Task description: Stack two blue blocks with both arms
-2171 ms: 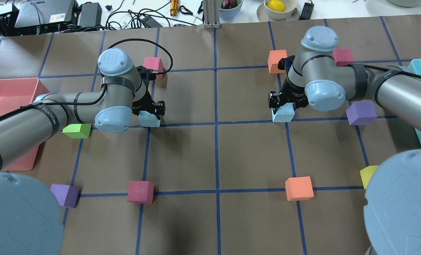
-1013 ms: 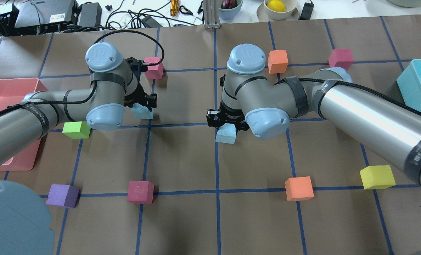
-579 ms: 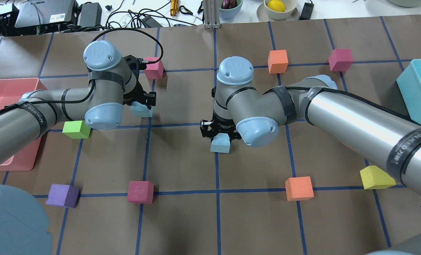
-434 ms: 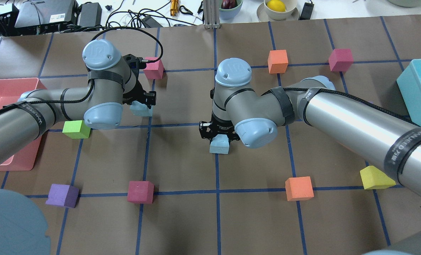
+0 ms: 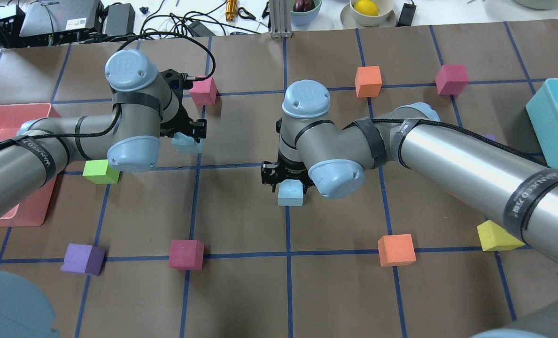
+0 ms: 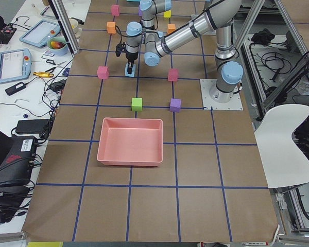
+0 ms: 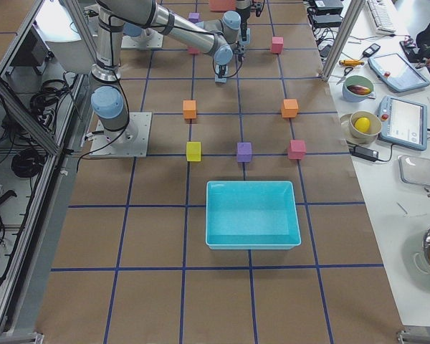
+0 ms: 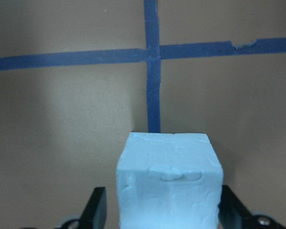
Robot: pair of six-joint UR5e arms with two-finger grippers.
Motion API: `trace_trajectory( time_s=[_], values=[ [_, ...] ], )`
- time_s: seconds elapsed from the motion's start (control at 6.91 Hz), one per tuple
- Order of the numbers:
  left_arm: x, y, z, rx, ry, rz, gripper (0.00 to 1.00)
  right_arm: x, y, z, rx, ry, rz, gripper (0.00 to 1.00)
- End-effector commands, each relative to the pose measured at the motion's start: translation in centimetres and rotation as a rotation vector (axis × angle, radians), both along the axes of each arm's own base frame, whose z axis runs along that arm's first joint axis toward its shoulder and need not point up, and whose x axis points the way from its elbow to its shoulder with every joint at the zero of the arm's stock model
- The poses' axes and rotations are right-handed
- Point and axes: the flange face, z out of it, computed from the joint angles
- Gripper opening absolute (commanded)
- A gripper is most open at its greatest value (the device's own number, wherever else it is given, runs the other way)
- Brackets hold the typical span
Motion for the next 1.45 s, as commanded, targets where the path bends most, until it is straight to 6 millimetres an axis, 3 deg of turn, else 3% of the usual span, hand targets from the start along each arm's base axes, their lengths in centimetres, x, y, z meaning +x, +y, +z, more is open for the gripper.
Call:
trace_trajectory(
  time_s=[0.0, 0.14, 0.29, 0.43, 0.58, 0.72, 0.87, 1.01, 1.16, 1.3],
  values=[
    [-0.4, 0.6, 1.6, -0.006, 0.001, -0.006, 0.18, 0.0, -0.3, 0.6, -0.008, -0.006, -0.005, 1.0],
    [-0.7, 1.3, 2.6, 0.001, 0.004, -0.001, 0.18, -1.0, -1.3, 2.3, -0.035, -0.015, -0.027, 1.0],
    [-1.0, 2.0, 3.2, 0.001, 0.007, 0.01, 0.18, -2.4, -3.3, 5.5, -0.103, -0.023, -0.016, 1.0],
    [-1.3, 2.4, 3.6, -0.002, 0.011, 0.017, 0.18, -6.1, -5.3, 8.4, -0.119, -0.026, -0.023, 1.0],
    [-3.9, 3.5, 4.4, 0.002, 0.021, 0.042, 0.18, -9.3, -6.2, 12.5, -0.18, -0.035, -0.076, 1.0],
    [-9.3, 5.4, 4.8, -0.005, 0.023, 0.033, 0.18, -12.4, -6.0, 15.8, -0.218, -0.01, -0.105, 1.0],
    [-13.9, 7.1, 4.3, 0.005, 0.04, 0.063, 0.18, -15.9, -5.7, 17.4, -0.176, 0.072, -0.093, 1.0],
    [-16.5, 8.8, 4.1, 0.016, 0.049, 0.075, 0.18, -17.3, -4.3, 21.0, -0.185, 0.09, -0.105, 1.0],
    [-18.8, 10.0, 3.8, 0.026, 0.067, 0.114, 0.18, -17.5, -3.2, 23.1, -0.207, 0.088, -0.106, 1.0],
    [-19.9, 10.7, 3.4, 0.036, 0.072, 0.114, 0.18, -17.7, -2.7, 23.6, -0.202, 0.096, -0.083, 1.0]
  ],
)
